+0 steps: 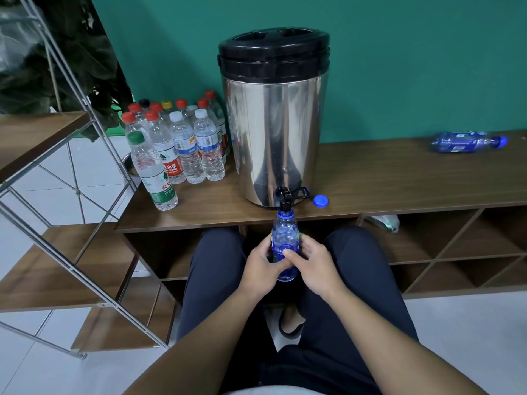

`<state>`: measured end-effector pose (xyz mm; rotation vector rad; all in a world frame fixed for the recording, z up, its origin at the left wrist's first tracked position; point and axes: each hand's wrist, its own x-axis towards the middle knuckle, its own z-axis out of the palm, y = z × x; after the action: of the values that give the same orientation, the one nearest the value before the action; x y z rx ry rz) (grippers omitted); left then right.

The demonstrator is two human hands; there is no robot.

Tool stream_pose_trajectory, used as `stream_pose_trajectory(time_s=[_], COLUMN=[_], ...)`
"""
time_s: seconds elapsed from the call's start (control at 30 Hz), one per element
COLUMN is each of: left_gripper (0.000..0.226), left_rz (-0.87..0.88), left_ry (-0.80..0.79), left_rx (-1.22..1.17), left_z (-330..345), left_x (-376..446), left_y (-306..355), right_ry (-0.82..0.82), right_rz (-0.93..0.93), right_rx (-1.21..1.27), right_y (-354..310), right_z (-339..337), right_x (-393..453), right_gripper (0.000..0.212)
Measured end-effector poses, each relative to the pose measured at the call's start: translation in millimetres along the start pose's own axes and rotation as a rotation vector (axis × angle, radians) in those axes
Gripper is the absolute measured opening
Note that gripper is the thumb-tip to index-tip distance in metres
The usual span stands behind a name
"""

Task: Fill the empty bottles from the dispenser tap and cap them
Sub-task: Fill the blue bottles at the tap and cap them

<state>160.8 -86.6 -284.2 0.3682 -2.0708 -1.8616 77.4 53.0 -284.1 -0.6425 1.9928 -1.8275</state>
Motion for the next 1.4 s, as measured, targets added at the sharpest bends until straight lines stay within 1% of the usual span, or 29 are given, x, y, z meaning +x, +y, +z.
stream_pose_trajectory(time_s=[0.5, 1.4], left_gripper=[0.060, 0.056], left_rz=[0.002, -0.020], left_ry=[-0.010, -0.009], left_rx=[0.003, 0.003], left_z=[-0.3, 0.2], left_x=[-1.0, -1.2], left_y=[2.2, 1.0], right_ry=[0.001, -0.004], right_rz=[0.006, -0.002], right_rx=[-0.007, -0.009], right_y=[2.8, 1.7], right_z=[-0.2, -0.6], right_x=[1.6, 0.8], right_gripper=[0.040, 0.040])
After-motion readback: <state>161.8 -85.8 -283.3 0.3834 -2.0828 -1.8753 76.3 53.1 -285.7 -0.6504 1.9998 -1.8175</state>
